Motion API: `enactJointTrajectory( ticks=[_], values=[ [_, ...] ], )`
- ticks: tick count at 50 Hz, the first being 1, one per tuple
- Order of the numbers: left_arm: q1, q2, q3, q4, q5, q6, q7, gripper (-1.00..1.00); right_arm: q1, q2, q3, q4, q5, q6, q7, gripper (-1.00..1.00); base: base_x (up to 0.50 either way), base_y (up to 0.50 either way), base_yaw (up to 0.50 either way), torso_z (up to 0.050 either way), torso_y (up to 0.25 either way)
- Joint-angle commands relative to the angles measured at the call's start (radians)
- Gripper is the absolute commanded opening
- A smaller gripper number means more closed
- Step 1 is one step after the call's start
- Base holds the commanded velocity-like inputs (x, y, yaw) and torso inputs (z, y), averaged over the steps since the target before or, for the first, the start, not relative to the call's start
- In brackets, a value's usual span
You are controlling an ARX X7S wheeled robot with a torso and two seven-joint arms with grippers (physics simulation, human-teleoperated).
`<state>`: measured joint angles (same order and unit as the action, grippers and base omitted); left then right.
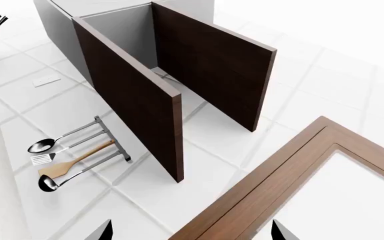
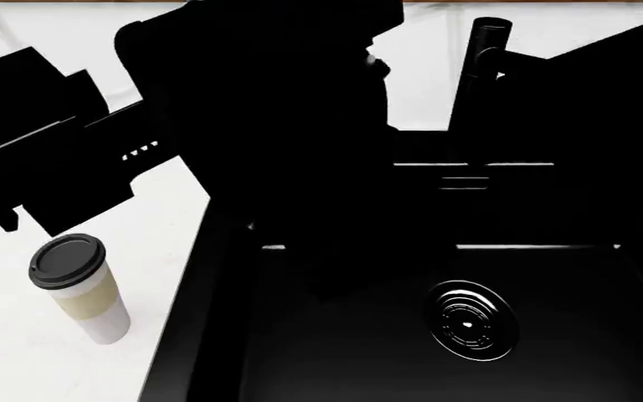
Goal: Pick the cup and bowl from the sink and place them on the counter for drying.
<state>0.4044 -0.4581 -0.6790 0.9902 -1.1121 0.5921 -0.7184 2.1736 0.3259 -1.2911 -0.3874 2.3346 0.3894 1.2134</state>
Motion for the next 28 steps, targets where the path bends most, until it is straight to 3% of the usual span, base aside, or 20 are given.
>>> enactJointTrajectory(
  ticks=[1,28],
  values=[
    [0.005,-0.002,0.001,0.001,0.003,0.004,-0.002,1.00,0.073,0.054,-0.002,-0.059,0.037,0.019,0.136,1.00,0.00,0.00,0.00,0.000,0.000],
    [-0.001,-0.012,0.018,0.003,0.025,0.002,-0.017,1.00,0.131,0.182,0.041,-0.214,0.104,0.012,0.311,1.00,0.00,0.00,0.00,0.000,0.000]
  ],
)
